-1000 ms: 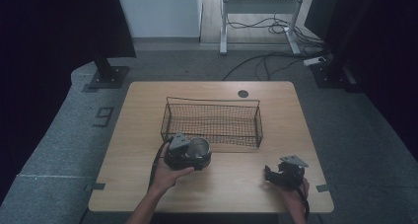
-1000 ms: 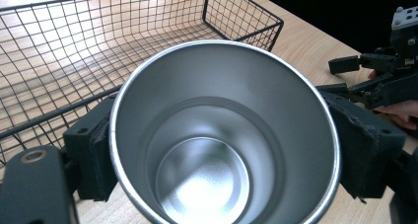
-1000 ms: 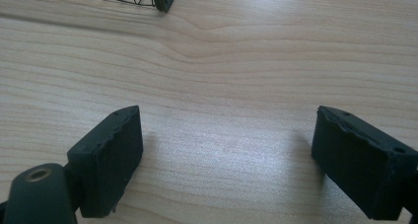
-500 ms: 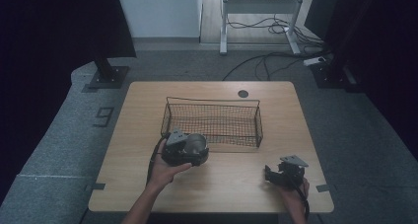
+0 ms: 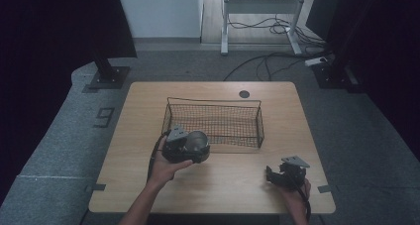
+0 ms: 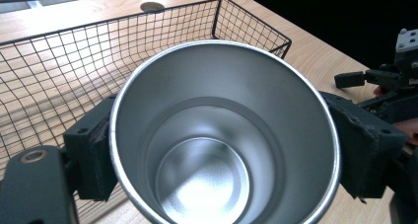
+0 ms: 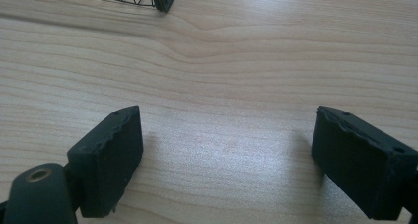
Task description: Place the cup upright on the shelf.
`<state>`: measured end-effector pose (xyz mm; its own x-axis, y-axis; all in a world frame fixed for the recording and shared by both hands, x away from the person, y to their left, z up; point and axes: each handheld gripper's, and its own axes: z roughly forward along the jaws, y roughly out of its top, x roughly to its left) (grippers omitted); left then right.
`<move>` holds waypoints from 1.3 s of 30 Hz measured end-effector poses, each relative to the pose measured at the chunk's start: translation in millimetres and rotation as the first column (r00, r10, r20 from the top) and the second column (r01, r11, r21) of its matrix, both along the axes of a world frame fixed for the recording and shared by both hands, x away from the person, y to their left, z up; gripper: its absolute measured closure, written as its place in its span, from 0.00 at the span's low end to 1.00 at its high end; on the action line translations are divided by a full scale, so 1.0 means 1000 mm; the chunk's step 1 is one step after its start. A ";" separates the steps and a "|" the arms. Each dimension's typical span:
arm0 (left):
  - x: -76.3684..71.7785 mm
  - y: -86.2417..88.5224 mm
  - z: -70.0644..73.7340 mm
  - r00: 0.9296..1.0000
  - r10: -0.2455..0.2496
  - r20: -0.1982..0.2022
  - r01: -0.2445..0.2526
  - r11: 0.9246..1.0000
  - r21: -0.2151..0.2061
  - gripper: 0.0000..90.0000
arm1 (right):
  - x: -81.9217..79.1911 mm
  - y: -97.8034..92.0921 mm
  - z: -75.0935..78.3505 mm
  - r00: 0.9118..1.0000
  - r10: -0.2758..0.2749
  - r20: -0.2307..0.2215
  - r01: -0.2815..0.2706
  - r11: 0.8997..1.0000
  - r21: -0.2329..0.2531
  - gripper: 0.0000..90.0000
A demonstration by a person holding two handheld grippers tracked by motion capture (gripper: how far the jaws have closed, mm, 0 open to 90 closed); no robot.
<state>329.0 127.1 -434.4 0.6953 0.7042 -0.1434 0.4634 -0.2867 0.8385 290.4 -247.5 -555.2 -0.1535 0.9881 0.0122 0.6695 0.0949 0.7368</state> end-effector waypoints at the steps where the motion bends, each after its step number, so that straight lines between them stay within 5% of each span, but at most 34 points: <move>1: 0.001 0.001 0.001 1.000 -0.001 -0.002 0.001 1.000 -0.004 0.16 | 0.000 0.000 0.000 1.000 0.000 0.000 0.000 1.000 0.000 0.13; 39: 0.014 0.002 0.024 1.000 -0.006 0.010 0.007 1.000 -0.023 0.16 | 0.000 0.000 0.000 1.000 0.000 0.001 0.000 1.000 0.000 0.13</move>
